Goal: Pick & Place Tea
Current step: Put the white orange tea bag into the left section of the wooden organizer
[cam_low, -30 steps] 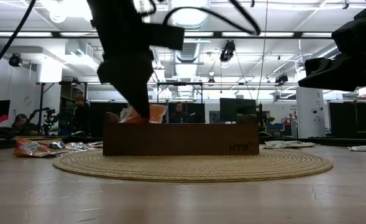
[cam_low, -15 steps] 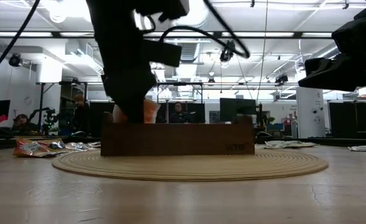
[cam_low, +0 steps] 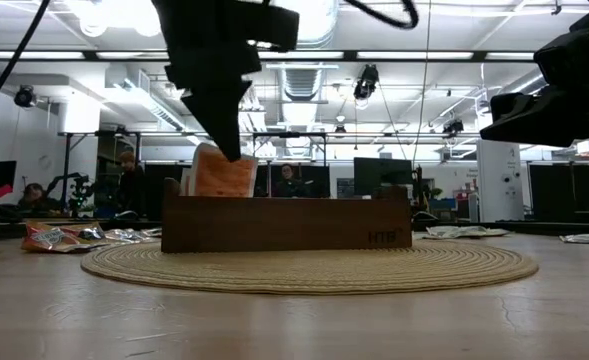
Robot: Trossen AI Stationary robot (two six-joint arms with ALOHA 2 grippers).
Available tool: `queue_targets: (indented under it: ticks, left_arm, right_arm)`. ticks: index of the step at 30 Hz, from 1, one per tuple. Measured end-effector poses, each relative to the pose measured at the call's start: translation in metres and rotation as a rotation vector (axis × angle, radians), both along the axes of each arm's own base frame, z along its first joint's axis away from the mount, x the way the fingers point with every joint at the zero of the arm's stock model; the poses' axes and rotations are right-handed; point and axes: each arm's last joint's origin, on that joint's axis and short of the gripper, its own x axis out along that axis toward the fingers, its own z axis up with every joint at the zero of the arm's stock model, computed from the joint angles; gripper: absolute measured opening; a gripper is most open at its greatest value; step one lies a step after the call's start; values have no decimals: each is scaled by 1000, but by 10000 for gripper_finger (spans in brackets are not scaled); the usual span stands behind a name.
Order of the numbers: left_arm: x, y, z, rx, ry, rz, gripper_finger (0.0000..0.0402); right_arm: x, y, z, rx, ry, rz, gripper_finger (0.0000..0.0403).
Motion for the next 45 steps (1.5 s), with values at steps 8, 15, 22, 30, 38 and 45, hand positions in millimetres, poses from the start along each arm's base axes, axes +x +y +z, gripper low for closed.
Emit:
queue_targets:
  ticks: [8, 15, 22, 30, 38, 45]
  left_arm:
    - [-8, 5, -34, -37, 45, 9, 0]
    - [-14, 7, -46, -40, 43, 29, 0]
    - [-4, -1, -26, -78, 8, -6, 0]
    - [5, -5, -4, -92, -58, -22, 0]
    - [-4, 2, -38, -86, 6, 20, 0]
    - [-8, 3, -47, -117, 13, 36, 0]
  right_arm:
    - [0, 0, 0, 0, 0, 0, 9]
    - [0, 0, 0, 0, 0, 0, 9]
    - [0, 0, 0, 0, 0, -1, 9]
    - [0, 0, 0, 0, 0, -1, 9]
    - [0, 0, 0, 0, 0, 0, 9]
    - [0, 0, 0, 0, 0, 0, 9]
